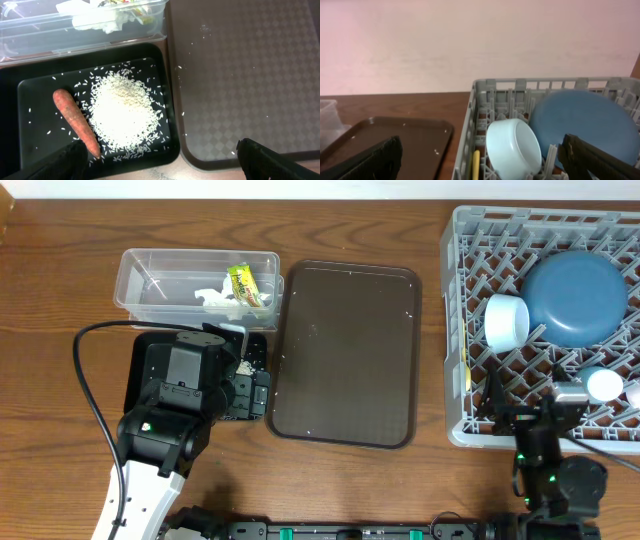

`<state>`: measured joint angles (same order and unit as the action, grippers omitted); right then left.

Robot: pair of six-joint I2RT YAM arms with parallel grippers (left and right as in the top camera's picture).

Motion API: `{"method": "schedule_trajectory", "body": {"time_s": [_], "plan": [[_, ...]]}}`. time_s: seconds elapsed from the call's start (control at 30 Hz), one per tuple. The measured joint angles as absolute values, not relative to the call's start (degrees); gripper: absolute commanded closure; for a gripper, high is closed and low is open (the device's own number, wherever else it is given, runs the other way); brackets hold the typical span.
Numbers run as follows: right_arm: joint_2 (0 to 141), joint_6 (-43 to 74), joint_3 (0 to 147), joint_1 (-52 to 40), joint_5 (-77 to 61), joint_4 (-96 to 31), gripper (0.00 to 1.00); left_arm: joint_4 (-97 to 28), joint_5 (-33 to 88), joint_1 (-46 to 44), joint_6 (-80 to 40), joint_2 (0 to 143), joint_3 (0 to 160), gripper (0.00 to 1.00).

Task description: Sort waste into correct bins and load items into the dishwasher rack

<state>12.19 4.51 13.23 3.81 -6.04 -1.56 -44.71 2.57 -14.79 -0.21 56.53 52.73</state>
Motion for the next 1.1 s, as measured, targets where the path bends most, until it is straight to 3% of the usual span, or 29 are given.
{"method": "schedule_trajectory", "body": {"time_s": [0.3,0.53,0.7,1.1], "plan": [[4.3,4.5,2.0,2.8,-5.3,8.7,0.01,-44.7,2.6,-14.8,-0.2,56.5,52.7,0.02],[0.9,3.0,0.5,2.8,-4.0,6.3,0.01,-44.7,2.6,-14.8,-0.2,56.5,52.7,0.02],[0.7,2.0,0.4,2.8,-3.9,-3.7,0.01,-44.7,2.6,-14.8,-0.2,56.5,52.7,0.02],[0.7,1.9,0.4,2.8,-3.8,-3.7,0.01,-44.7,2.6,-14.8,-0.2,56.5,52.7,0.02]]}}
